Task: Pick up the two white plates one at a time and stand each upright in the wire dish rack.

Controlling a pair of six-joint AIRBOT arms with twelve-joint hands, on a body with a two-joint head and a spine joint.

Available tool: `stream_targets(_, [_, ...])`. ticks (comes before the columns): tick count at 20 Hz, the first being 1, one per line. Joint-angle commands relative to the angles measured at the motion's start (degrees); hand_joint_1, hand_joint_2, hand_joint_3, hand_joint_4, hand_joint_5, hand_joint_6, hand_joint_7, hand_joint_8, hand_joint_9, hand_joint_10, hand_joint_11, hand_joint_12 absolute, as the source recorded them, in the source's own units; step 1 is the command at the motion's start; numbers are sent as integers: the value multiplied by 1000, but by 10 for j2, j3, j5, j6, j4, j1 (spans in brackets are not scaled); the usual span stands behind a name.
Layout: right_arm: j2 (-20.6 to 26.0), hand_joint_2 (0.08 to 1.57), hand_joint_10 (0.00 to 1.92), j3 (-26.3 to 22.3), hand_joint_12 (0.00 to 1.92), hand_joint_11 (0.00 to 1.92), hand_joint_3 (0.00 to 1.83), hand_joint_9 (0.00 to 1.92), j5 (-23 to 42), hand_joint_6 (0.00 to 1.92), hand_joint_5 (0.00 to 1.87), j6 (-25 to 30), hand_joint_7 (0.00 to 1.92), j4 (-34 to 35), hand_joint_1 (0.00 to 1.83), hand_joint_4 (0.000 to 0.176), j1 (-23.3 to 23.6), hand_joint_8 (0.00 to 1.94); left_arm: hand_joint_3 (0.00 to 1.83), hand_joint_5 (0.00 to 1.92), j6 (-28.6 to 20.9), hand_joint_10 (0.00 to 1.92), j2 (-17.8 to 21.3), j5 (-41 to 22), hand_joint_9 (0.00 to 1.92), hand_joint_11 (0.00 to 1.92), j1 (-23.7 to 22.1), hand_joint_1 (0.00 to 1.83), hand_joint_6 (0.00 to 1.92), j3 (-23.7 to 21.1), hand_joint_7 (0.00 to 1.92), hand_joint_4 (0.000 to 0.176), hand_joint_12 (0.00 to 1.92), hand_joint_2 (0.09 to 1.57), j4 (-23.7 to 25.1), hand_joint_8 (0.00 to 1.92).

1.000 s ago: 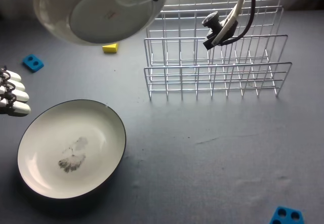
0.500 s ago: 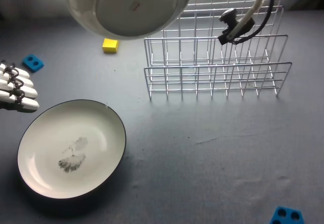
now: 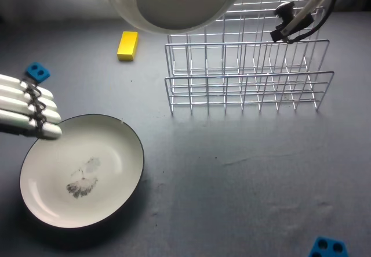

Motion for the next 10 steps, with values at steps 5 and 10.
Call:
stream_targets(5, [26, 1062, 998, 3, 1238, 950, 0, 1039, 86, 1015, 997, 9, 1137, 29, 1390, 0, -2, 640, 0, 50, 7, 4, -3, -13, 9, 0, -4, 0, 5, 4, 41, 0, 0, 1096, -33, 8])
stream_targets(10, [44, 1059, 1011, 4, 1294, 950, 0, 1048, 82, 945, 1001, 9, 1133, 41, 1392, 0, -11, 697, 0, 54, 15, 2, -13, -7, 14, 5, 18, 0, 4, 5, 46, 0, 3, 1094, -32, 4])
